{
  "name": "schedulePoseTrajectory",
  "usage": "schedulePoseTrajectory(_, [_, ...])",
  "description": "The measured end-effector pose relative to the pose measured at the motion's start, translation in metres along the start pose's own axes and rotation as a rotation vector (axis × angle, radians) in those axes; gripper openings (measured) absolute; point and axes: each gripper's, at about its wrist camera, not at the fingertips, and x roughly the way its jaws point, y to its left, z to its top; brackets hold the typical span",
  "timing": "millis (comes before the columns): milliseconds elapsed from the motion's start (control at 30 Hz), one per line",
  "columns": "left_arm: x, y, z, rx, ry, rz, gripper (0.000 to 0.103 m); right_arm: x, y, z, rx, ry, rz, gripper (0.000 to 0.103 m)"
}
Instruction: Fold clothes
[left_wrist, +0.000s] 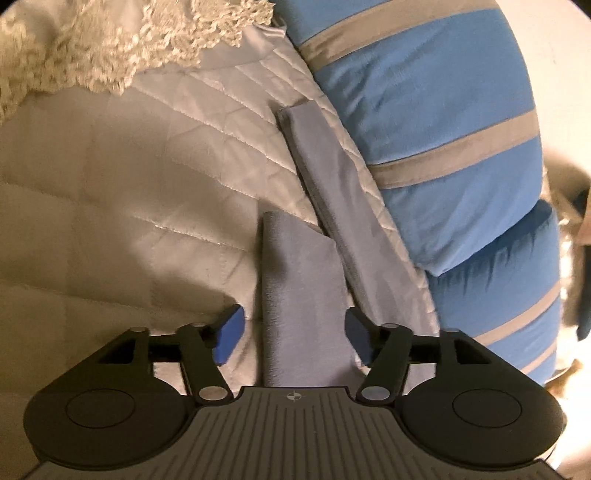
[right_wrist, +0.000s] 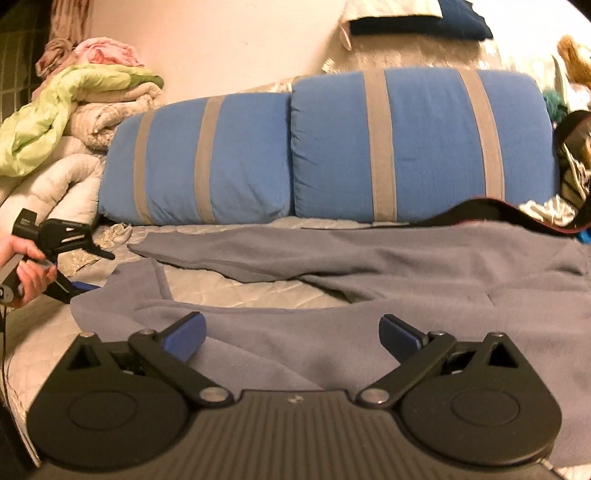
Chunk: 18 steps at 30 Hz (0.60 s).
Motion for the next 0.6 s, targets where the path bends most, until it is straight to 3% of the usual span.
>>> schedulePoseTrajectory(100, [0.007,0.002,0.002,-0.012,-0.003,-0.044,0.071,0.001,-0.001,-0.001,0.030,0.019,0.012,0.103])
schedulePoseTrajectory(300, [0.015,0.009,0.004,-0.033,-0.019,-0.128,0.067,-0.005,0.007,-0.005,-0.017,0.002,0.010,0.103])
schedulePoseTrajectory(367, [0.015,0.012,0.004,-0.041,-0.019,-0.137,0.057,-0.005,0.011,-0.005,-0.037,0.002,0.006,0.103])
schedulePoseTrajectory(433, [0.020,0.021,0.003,-0.088,-0.004,-0.156,0.027,-0.007,0.014,-0.005,-0.055,-0.009,0.001,0.103])
schedulePoseTrajectory(500, [0.027,0.029,0.003,-0.129,0.026,-0.145,0.009,-0.013,0.015,-0.004,-0.068,-0.022,-0.010,0.103])
schedulePoseTrajectory(600, [0.029,0.028,0.002,-0.104,0.027,-0.135,0.005,-0.021,0.017,-0.002,-0.087,-0.043,-0.027,0.103])
